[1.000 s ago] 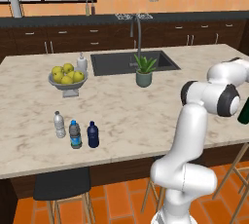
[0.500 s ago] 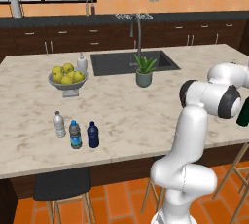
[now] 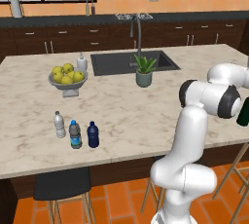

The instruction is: Move the plastic bottles in the middle to the plastics group, and the glass bottles in the middle to the glass group.

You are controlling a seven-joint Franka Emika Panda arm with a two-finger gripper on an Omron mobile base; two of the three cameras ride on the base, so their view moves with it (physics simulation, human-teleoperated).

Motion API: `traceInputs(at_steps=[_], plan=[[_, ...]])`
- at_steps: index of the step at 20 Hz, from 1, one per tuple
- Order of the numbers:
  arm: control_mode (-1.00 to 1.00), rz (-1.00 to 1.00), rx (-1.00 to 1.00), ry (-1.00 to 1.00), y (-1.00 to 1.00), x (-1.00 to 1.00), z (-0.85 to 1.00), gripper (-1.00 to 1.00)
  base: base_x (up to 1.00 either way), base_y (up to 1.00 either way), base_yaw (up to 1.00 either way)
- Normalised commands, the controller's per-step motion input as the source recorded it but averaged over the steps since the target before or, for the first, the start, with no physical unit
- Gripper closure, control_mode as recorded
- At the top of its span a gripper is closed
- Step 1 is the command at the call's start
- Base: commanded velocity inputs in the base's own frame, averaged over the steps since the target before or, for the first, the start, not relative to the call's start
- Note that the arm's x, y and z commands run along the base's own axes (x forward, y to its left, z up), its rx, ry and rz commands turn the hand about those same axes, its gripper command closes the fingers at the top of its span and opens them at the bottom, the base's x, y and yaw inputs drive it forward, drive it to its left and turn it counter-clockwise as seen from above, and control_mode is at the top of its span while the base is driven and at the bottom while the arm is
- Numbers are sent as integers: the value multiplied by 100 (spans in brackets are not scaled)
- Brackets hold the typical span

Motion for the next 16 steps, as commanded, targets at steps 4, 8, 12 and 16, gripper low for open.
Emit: traceInputs(at_steps=[4,8,12,16], plan=[[-100,0,0,0,0,0,0,-100,0,0,0],[-100,0,0,0,0,0,0,-100,0,0,0],[-100,0,0,0,16,-32,0,-100,0,0,0],[-100,0,0,0,59,-42,5,-100,0,0,0]])
